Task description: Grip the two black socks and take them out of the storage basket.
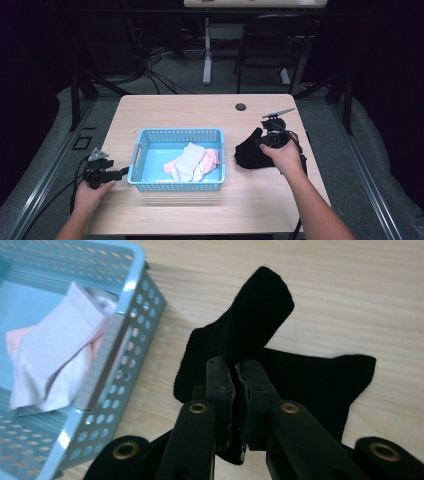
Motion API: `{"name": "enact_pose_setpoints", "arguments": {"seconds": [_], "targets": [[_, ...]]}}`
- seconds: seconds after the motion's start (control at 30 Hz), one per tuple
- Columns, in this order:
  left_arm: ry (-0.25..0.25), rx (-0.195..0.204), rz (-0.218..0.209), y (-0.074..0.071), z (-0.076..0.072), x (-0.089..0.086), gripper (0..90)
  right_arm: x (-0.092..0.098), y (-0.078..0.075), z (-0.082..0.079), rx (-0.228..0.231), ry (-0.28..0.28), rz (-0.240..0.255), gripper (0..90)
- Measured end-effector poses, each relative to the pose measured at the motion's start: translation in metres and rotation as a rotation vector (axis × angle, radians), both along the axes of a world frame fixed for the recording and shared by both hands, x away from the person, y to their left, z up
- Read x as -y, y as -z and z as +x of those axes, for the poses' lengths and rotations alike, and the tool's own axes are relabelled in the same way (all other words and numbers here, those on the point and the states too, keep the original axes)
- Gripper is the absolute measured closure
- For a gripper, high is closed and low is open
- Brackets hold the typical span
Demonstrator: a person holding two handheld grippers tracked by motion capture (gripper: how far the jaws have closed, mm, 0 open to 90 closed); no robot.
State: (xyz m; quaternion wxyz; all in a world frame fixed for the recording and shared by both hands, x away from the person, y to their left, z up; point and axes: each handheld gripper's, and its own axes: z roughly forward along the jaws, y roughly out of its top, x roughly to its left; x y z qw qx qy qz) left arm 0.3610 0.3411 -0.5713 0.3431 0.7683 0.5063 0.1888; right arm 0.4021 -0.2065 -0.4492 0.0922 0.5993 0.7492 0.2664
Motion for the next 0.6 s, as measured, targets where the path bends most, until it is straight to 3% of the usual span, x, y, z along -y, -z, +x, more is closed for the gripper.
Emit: {"name": "enact_pose_setpoints", "arguments": {"seconds": [0.27,0.5,0.57,0.6], "targets": [[0.002,-0.004,0.004,0.000,0.000,0.000,26.5,0.016,0.017,0.002,-0.012,0.042,-0.005,84.6],[0.001,-0.005,0.004,0.000,0.000,0.000,26.5,0.022,0.022,0.004,-0.016,0.058,-0.003,83.7],[0.002,-0.005,0.004,0.000,0.000,0.000,26.5,0.023,0.021,0.005,-0.016,0.059,0.003,81.9],[0.002,-0.005,0.004,0.000,0.000,0.000,26.5,0.023,0.022,0.005,-0.018,0.060,0.010,75.5]]}}
